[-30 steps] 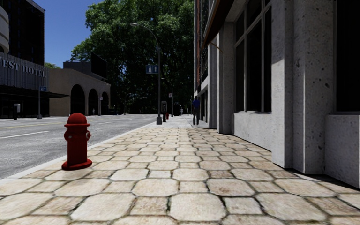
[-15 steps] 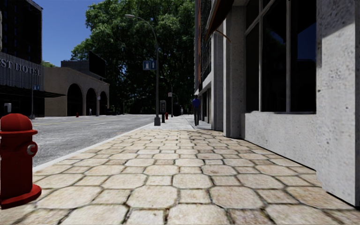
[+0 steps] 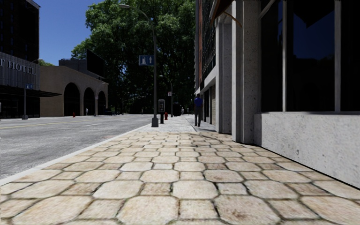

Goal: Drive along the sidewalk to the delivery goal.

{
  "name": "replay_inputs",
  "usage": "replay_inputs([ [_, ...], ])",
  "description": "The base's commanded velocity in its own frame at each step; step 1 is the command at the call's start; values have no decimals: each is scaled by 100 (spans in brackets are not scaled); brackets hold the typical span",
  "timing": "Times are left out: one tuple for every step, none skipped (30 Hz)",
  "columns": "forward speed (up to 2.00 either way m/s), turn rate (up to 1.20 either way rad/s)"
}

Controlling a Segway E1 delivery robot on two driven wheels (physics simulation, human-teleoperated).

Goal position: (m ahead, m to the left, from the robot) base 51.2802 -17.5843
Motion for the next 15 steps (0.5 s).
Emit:
replay_inputs([
  [200,0],
  [200,0],
  [200,0],
  [200,0],
  [200,0],
  [200,0],
  [200,0],
  [200,0],
  [200,0],
  [200,0],
  [200,0],
  [200,0],
  [200,0],
  [200,0],
  [200,0],
])
